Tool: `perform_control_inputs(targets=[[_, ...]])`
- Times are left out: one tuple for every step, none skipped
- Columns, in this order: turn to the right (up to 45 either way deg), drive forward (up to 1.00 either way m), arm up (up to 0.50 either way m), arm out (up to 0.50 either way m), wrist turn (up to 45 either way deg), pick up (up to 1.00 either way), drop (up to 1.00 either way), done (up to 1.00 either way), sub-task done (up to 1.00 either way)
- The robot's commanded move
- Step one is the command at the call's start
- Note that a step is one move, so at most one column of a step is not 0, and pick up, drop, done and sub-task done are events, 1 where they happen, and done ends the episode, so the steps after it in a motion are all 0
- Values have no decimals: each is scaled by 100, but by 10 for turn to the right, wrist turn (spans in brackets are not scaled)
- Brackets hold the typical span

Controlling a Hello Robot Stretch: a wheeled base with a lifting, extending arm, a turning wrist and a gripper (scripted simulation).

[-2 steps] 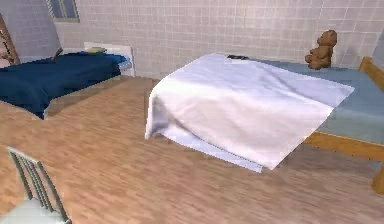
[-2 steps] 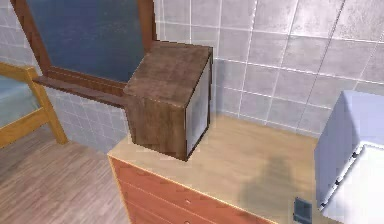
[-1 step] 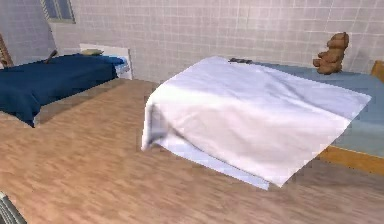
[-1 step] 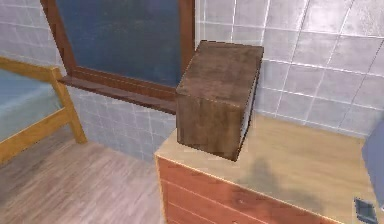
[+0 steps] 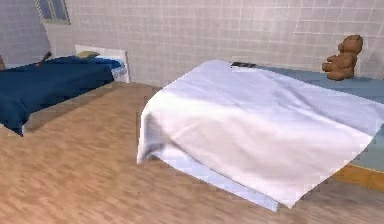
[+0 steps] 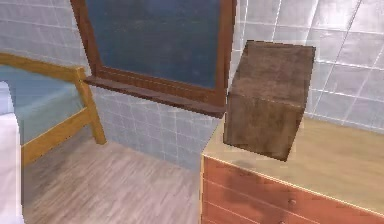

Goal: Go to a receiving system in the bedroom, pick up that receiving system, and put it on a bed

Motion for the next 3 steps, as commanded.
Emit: perform_control_inputs(targets=[[450, 0, 0, 0, 0, 0, 0, 0, 0], [450, 0, 0, 0, 0, 0, 0, 0, 0], [450, 0, 0, 0, 0, 0, 0, 0, 0]])
